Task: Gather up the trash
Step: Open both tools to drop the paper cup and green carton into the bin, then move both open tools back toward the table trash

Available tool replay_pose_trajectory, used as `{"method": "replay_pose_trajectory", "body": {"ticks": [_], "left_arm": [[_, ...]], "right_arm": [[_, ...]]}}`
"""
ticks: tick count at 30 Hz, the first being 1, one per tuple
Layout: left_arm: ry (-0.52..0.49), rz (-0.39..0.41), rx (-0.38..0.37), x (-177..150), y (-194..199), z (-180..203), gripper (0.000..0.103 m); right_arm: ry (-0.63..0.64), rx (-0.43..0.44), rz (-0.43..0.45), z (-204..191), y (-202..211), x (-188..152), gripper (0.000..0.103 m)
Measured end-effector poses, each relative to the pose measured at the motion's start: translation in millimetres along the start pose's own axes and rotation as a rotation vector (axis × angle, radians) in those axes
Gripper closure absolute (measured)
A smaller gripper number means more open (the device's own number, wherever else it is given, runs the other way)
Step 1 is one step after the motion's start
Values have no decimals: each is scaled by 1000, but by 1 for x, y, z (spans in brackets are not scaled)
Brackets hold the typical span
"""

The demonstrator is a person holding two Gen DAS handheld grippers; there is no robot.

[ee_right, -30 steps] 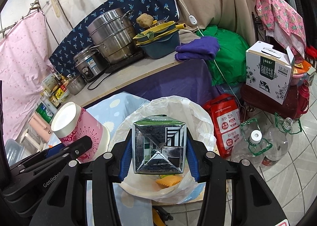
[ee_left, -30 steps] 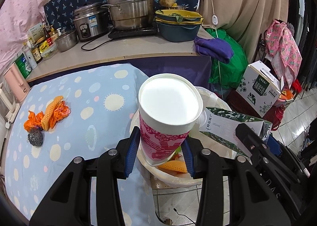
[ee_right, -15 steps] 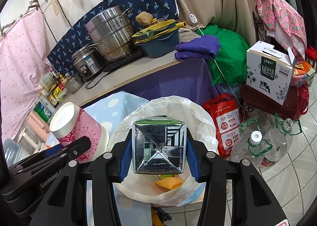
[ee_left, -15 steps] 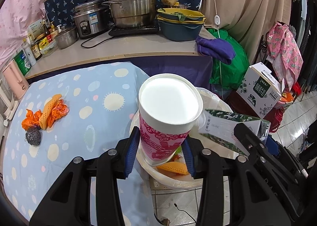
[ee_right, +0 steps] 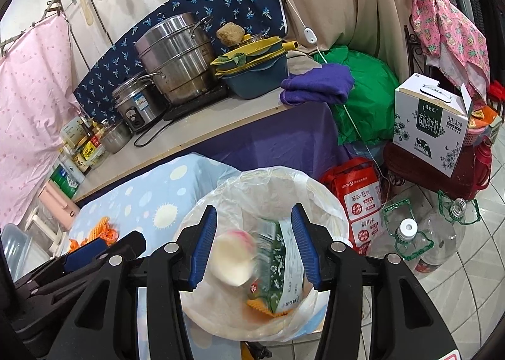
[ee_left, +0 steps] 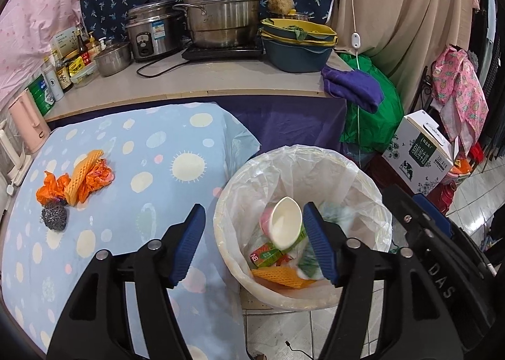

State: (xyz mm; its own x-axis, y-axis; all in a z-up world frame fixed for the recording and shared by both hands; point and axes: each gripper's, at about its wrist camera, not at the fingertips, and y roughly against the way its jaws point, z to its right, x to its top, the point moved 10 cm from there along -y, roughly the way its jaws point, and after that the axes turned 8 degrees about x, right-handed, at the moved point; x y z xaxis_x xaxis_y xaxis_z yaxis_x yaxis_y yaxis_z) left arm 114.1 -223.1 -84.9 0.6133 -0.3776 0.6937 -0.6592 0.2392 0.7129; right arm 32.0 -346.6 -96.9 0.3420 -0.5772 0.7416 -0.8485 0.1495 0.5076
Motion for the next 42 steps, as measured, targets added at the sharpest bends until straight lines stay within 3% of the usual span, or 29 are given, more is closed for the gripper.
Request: {"method": "replay_pose_trajectory", "body": {"ticks": [26,42], "left_arm": [[69,20,4,4,14,-37,38],[181,40,48,-3,29,-115,33]], "right_arm": [[54,24,14,-42,14,3,52],[155,76,-11,-118,8,-12,52]]}}
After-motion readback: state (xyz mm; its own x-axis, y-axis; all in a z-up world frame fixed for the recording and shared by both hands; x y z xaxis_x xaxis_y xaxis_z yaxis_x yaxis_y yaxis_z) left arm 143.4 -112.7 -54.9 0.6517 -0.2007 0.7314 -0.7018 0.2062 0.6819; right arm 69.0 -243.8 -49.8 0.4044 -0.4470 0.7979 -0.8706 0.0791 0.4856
